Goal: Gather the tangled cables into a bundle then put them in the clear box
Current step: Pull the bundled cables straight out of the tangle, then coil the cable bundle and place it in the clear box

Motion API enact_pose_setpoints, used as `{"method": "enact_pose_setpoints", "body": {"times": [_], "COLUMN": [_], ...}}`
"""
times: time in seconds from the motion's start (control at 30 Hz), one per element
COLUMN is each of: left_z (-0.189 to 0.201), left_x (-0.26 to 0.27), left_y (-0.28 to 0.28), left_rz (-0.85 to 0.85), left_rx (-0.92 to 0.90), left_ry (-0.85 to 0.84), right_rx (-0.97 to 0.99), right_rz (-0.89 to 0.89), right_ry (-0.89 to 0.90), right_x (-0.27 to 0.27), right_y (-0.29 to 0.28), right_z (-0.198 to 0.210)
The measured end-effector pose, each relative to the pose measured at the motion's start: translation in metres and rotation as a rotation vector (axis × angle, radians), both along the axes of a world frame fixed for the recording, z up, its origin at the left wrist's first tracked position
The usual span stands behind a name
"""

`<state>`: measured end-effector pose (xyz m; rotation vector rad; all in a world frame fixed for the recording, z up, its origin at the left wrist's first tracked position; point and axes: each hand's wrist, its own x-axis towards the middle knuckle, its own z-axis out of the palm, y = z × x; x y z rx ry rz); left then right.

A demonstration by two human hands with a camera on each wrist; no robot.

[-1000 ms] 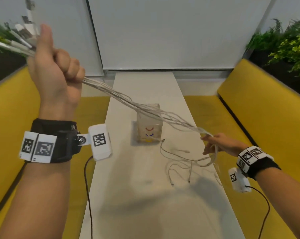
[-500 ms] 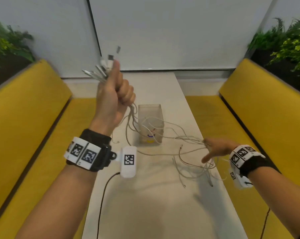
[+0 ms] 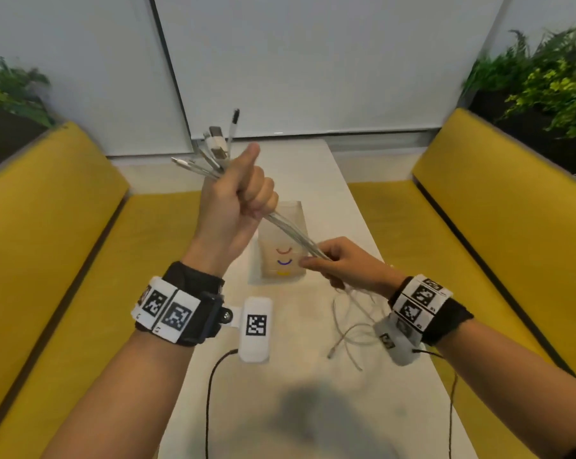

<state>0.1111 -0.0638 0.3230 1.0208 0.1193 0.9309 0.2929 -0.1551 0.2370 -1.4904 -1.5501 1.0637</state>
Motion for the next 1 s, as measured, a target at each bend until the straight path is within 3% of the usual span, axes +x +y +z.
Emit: {"method": "enact_pose_setpoints", "body": {"times": [0.13,0.3,0.4,0.47,0.53,0.63,0.77,0.83,0.9,1.0], "left_z": [0.018,0.025,0.018,0.013,0.009,0.0,-0.011,-0.021,-0.033,-0.049], "left_x": [-0.032,-0.066,-0.069,-0.067,-0.064,-0.056,-0.038,-0.023,-0.005,0.027], "left_y": [0.016,0.034,0.036,0.036,0.036,0.034,0.027,0.024,0.02,0.003], "left_rz": [0.224,0.395,0.411,0.392,0.369,0.341,0.266,0.189,0.107,0.05], "left_rx": [-0.043,-0.079,-0.071,-0.062,-0.061,-0.054,-0.046,-0.053,-0.048,-0.031], "left_ry": [-0.079,-0.12,-0.099,-0.075,-0.054,-0.018,0.031,0.049,0.096,0.189], "right_rx": [-0.023,-0.039,0.058,0.129,0.182,0.11,-0.318,-0.534,-0.444,-0.051], "right_rz": [-0.142,-0.419,-0.542,-0.603,-0.624,-0.603,-0.354,-0.145,-0.024,0.009], "right_ry": [-0.548,-0.882,-1.114,-1.178,-1.2,-1.182,-1.098,-0.929,-0.705,-0.391], "right_x": [0.056,0.12,0.14,0.149,0.151,0.144,0.129,0.117,0.094,0.036], "right_y": [0.005,-0.009,-0.013,-0.014,-0.013,-0.009,-0.011,-0.012,-0.008,0.003], "right_z": [-0.022,-0.033,-0.022,-0.015,-0.013,-0.019,-0.029,-0.032,-0.029,-0.012]}}
